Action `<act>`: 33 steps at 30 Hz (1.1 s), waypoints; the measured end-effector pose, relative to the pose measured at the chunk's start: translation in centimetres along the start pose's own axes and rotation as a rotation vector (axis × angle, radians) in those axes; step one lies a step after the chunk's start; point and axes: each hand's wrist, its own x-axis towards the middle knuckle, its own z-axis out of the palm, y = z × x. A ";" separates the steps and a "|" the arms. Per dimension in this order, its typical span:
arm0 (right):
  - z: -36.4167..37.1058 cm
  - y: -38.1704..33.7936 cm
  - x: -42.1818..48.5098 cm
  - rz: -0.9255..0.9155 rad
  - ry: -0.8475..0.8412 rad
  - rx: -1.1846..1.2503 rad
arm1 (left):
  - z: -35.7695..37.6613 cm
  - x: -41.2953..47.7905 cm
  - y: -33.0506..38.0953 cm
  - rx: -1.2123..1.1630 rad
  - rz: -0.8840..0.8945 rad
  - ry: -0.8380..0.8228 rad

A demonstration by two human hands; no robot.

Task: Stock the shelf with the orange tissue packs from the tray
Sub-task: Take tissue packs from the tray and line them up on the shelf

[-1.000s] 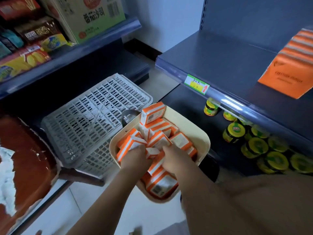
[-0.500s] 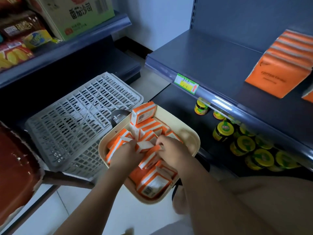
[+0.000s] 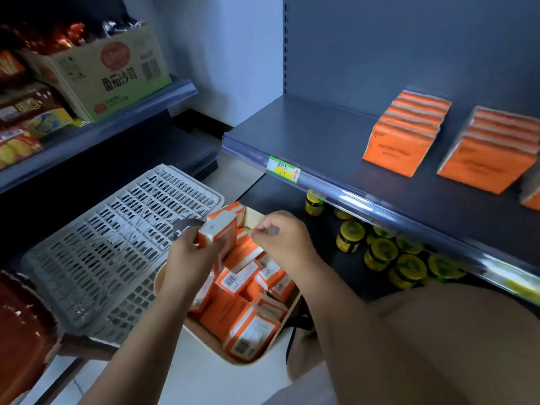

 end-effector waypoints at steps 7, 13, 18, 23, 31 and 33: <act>-5.2 -3.5 -0.7 0.007 0.395 0.337 | 0.2 -0.3 6.8 -0.397 0.046 0.005; -12.3 -5.4 -2.5 0.049 0.479 0.856 | 2.3 -2.0 14.1 -0.683 0.139 -0.094; -19.0 -7.0 -5.3 -0.030 0.467 0.903 | 5.2 -4.0 18.9 -0.850 0.161 -0.205; -25.7 -7.3 -8.5 -0.100 0.415 0.816 | 9.1 -5.9 22.8 -0.927 0.184 -0.386; -34.2 -5.5 -14.6 -0.103 0.450 0.650 | 15.7 -11.0 29.5 -0.992 0.108 -0.660; -35.9 -4.1 -17.3 -0.088 0.502 0.693 | 17.7 -13.5 30.9 -0.967 0.102 -0.754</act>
